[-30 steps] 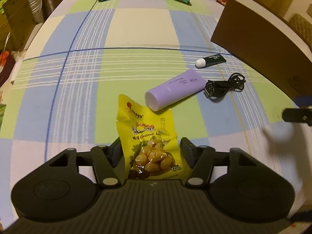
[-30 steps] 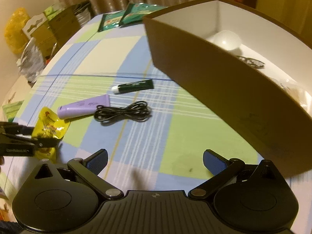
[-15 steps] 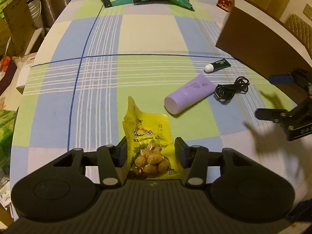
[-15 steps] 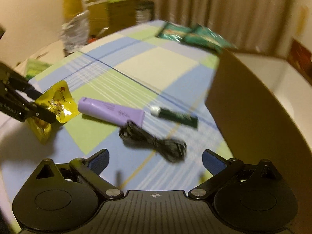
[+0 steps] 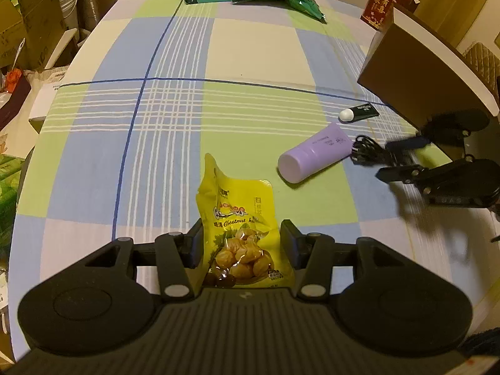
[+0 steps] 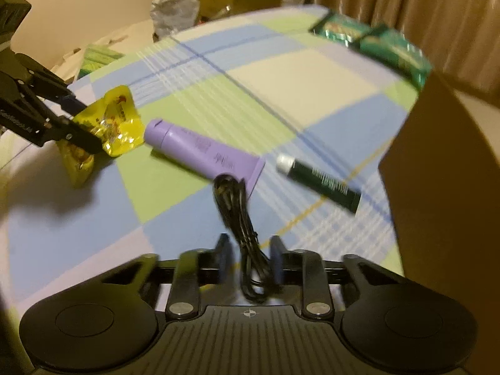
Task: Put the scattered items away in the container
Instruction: 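Grasp the yellow chestnut snack bag with the left tool, then grasp the black coiled cable with the right tool while the left tool holds the snack bag, then carry the snack bag and black cable over the brown box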
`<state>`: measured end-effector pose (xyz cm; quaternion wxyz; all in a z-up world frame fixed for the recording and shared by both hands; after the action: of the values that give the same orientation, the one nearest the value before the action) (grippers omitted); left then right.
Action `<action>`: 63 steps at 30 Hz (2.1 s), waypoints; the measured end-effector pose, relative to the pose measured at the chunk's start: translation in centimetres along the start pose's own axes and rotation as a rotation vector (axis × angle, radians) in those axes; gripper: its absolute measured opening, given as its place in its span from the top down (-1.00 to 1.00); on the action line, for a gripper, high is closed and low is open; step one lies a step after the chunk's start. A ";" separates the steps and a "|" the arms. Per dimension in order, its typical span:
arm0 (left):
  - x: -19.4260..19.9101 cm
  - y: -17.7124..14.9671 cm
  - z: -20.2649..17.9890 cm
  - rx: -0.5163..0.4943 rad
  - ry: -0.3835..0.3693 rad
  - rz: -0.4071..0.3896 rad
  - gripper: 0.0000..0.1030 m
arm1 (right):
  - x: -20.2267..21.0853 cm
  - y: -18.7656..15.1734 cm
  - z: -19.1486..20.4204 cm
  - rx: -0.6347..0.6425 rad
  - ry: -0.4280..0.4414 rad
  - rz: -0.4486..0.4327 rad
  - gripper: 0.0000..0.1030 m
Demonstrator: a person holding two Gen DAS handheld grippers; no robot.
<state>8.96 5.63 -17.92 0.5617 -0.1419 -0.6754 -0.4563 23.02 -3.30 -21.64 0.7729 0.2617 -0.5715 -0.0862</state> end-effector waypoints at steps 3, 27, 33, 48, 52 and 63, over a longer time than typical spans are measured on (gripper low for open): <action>-0.1 0.0 0.0 0.004 -0.001 0.003 0.10 | 0.5 -0.8 0.6 -0.068 -0.011 0.025 0.57; 2.7 -0.9 -4.7 -0.109 -0.077 -0.032 0.25 | 5.3 -5.6 1.7 -0.447 -0.099 -0.149 0.77; 5.1 0.0 -7.2 -0.157 -0.133 -0.085 0.25 | 8.1 -6.9 2.2 -0.494 -0.113 -0.193 0.77; 8.2 3.0 -14.2 -0.273 -0.225 -0.160 0.25 | 15.6 -9.4 1.8 -0.590 -0.203 -0.280 0.77; 8.8 3.5 -16.0 -0.297 -0.255 -0.178 0.25 | 17.2 -10.2 1.6 -0.610 -0.223 -0.299 0.77; 10.3 6.5 -21.2 -0.353 -0.319 -0.242 0.25 | 21.7 -10.7 0.8 -0.625 -0.265 -0.373 0.77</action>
<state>23.45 -10.58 -6.85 0.3560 -0.2262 -0.6775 -0.6026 31.29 -21.96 -8.66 0.7059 0.0996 -0.5551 -0.4285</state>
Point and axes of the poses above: each gripper's, at about its wrist camera, not at the fingertips, and x roughly against the way its jaws point, z to its left, y to its top, the point moved 9 cm from there along -x, roughly the way its jaws point, and after that the axes turned 13 degrees about y, right-handed, at the moved point
